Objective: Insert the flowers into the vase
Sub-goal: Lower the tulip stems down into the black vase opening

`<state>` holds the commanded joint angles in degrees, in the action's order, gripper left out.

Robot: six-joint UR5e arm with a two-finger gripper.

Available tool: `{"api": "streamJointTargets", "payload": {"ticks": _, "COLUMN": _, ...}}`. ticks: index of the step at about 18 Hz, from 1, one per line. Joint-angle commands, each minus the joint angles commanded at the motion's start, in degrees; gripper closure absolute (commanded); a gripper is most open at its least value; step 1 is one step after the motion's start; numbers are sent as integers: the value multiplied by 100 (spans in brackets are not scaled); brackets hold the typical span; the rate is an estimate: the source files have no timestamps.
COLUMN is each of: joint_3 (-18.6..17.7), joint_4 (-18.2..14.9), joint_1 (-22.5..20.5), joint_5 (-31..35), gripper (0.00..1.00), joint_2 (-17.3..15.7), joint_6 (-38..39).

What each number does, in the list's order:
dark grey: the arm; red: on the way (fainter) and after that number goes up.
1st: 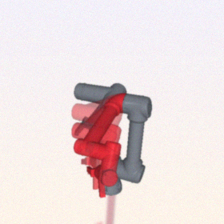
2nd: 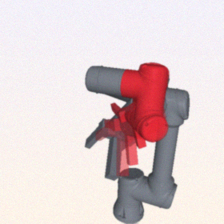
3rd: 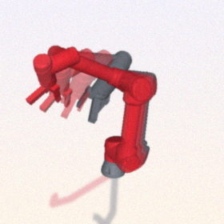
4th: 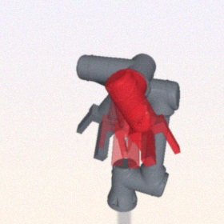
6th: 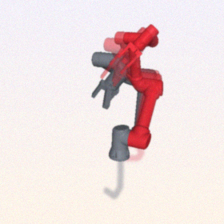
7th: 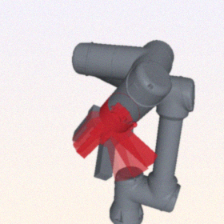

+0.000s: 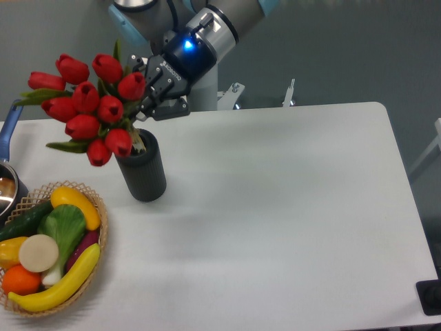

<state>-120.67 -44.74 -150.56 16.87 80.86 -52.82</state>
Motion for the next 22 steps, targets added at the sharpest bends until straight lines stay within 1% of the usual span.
{"api": "streamJointTargets", "payload": {"ticks": 7, "joint_3": -448, "joint_4": 9, "joint_1": -9, "joint_5": 0, "gripper": 100, "joint_2": -44, "joint_6": -333}}
{"api": "streamJointTargets", "payload": {"ticks": 12, "joint_3": -642, "joint_4": 9, "joint_1": 18, "joint_5": 0, "gripper": 100, "joint_2": -27, "joint_6": -421}}
{"api": "streamJointTargets", "payload": {"ticks": 17, "joint_3": -1010, "joint_4": 0, "joint_1": -26, "joint_5": 0, "gripper": 100, "joint_2": 35, "joint_6": -1027}}
{"api": "streamJointTargets", "payload": {"ticks": 21, "joint_3": -1336, "joint_4": 9, "joint_1": -105, "joint_5": 9, "gripper": 100, "joint_2": 167, "joint_6": -1668}}
{"api": "streamJointTargets", "payload": {"ticks": 22, "joint_3": -1371, "joint_4": 17, "joint_1": -105, "joint_5": 17, "gripper": 100, "joint_2": 228, "joint_6": -1800}}
